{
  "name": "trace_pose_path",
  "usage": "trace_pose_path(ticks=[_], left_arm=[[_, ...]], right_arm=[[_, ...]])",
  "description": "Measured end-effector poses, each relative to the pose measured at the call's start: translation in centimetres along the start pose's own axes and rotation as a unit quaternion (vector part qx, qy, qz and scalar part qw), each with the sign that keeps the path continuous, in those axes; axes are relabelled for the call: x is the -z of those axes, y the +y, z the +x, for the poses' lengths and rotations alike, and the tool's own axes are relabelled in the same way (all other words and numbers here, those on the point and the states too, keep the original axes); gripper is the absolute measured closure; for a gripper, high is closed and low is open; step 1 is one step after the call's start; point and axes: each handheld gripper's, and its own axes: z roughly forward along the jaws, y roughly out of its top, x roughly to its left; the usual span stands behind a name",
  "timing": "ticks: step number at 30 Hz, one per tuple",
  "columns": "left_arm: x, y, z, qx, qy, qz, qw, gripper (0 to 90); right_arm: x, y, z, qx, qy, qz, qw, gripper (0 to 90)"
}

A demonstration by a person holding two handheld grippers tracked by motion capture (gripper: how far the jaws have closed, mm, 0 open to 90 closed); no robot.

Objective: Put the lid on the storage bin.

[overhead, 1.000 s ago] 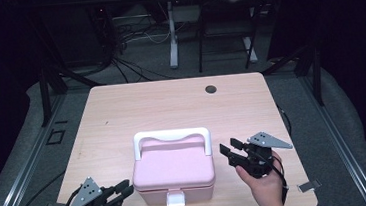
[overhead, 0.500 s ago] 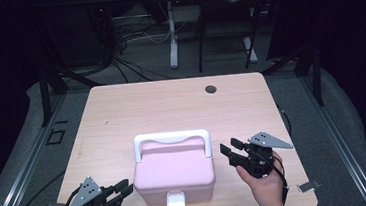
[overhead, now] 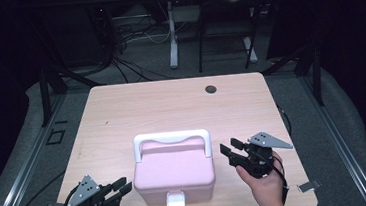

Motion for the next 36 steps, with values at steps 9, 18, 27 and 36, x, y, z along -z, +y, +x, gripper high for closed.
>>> trace_pose_path(ticks=[9,18,27,36], left_arm=[[-0.2,0.0,0.3,0.013,0.008,-0.001,0.9999,64.7],[-0.5,0.5,0.8,0.02,0.014,-0.004,0.9997,60.6],[-0.8,1.1,1.4,0.029,0.021,-0.003,0.9993,55.1],[-1.3,1.4,2.5,0.041,0.037,0.0,0.9985,51.1]], right_arm=[[0.0,0.0,-0.1,0.001,-0.002,0.0,1.0,52.4],[-0.1,-0.1,-0.3,-0.003,-0.003,-0.003,1.0,52.1],[0.1,0.0,-0.4,0.0,-0.005,-0.004,1.0,51.2],[0.4,0.0,-0.5,0.002,-0.01,-0.011,0.9999,50.0]])
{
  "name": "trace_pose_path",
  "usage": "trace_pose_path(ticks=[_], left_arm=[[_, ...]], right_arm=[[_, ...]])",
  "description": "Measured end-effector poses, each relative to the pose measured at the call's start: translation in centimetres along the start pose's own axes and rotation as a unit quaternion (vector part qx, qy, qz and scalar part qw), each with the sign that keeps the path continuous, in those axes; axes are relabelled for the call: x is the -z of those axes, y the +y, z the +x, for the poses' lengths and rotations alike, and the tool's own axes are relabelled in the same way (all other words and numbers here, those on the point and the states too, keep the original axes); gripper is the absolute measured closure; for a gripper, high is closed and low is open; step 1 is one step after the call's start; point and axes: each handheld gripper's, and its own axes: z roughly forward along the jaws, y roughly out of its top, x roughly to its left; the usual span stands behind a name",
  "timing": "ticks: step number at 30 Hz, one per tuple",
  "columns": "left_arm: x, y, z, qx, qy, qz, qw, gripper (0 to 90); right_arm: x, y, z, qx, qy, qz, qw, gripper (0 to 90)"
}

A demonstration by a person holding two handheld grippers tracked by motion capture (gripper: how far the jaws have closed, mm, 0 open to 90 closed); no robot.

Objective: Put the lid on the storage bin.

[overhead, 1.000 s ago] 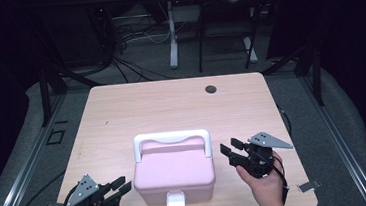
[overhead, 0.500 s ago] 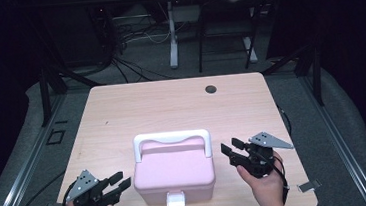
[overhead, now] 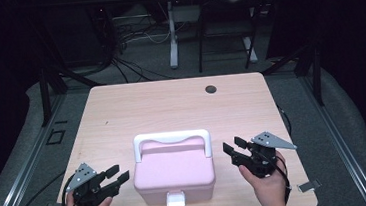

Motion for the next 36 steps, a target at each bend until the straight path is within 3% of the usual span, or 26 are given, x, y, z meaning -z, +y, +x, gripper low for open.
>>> trace_pose_path(ticks=[22,32,36], left_arm=[[-2.4,1.5,2.0,0.019,0.023,-0.008,0.9995,49.7],[-3.7,2.4,2.5,0.029,0.023,-0.007,0.9993,49.7],[-4.4,2.8,2.7,0.034,0.027,-0.01,0.999,49.7]], right_arm=[[-0.7,-1.7,1.0,0.047,-0.011,0.017,0.9987,48.4],[0.0,-2.1,0.6,0.057,-0.022,0.021,0.9979,48.3],[0.2,-2.4,0.3,0.047,-0.019,0.014,0.9986,47.6]])
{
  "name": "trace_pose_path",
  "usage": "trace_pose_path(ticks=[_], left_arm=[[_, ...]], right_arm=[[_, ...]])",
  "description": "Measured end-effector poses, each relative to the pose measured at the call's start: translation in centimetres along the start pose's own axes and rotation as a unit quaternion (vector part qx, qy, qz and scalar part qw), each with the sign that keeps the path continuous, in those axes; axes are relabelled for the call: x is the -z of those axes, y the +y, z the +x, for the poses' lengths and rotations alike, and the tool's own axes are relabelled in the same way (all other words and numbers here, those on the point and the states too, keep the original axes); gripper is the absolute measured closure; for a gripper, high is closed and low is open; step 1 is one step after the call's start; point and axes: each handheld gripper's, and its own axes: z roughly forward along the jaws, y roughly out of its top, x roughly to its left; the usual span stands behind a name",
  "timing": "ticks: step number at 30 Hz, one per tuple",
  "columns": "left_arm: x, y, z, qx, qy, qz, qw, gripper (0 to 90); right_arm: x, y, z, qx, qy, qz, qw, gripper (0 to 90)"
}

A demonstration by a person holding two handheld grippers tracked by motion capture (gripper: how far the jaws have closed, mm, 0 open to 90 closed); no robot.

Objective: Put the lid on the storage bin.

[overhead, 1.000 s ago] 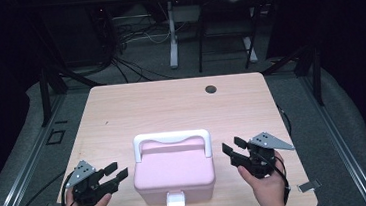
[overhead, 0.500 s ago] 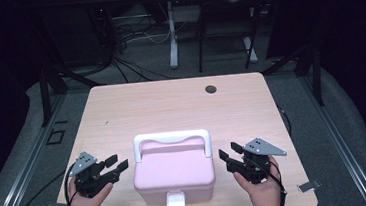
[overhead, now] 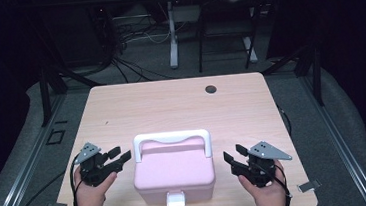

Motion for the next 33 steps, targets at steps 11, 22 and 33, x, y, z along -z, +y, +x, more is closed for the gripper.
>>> trace_pose_path(ticks=[11,22,33], left_arm=[[-1.6,-0.5,0.9,0.003,0.014,0.018,0.9997,49.1],[-1.6,-1.5,1.4,-0.002,0.021,0.028,0.9994,48.4],[-1.8,-2.5,1.8,-0.004,0.025,0.042,0.9988,47.6]], right_arm=[[-0.2,-0.7,-0.6,-0.007,-0.004,0.004,1.0,47.5],[-0.8,-1.9,-1.4,-0.012,-0.014,0.017,0.9997,47.5],[-1.6,-2.8,-1.2,0.0,-0.012,0.031,0.9994,47.4]])
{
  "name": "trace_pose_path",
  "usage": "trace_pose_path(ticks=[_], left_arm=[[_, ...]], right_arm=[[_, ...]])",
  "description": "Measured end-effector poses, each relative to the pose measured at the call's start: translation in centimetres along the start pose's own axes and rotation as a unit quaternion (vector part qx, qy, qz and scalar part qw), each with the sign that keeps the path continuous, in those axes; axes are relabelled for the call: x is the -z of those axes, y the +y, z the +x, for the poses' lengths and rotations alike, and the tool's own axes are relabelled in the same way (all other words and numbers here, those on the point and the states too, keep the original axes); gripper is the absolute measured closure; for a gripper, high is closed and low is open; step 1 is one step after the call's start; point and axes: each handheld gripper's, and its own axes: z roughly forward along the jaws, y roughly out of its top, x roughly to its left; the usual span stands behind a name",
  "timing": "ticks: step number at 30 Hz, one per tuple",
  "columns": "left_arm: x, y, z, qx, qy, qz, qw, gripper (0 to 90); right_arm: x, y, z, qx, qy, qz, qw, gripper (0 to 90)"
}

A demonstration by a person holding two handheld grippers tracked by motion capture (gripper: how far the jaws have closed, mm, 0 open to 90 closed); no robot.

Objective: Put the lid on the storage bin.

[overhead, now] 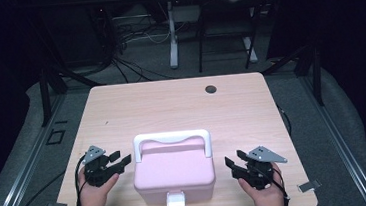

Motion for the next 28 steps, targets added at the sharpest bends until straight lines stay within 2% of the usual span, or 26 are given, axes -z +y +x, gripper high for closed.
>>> trace_pose_path(ticks=[20,28], left_arm=[[-0.7,-1.0,-0.3,-0.006,-0.01,0.016,0.9998,46.9],[-0.9,-1.1,0.0,-0.004,-0.006,0.021,0.9998,45.9]], right_arm=[[-1.0,-0.8,0.1,0.004,0.005,0.017,0.9998,47.1],[-1.3,-1.0,-0.4,-0.005,0.004,0.021,0.9998,46.7]])
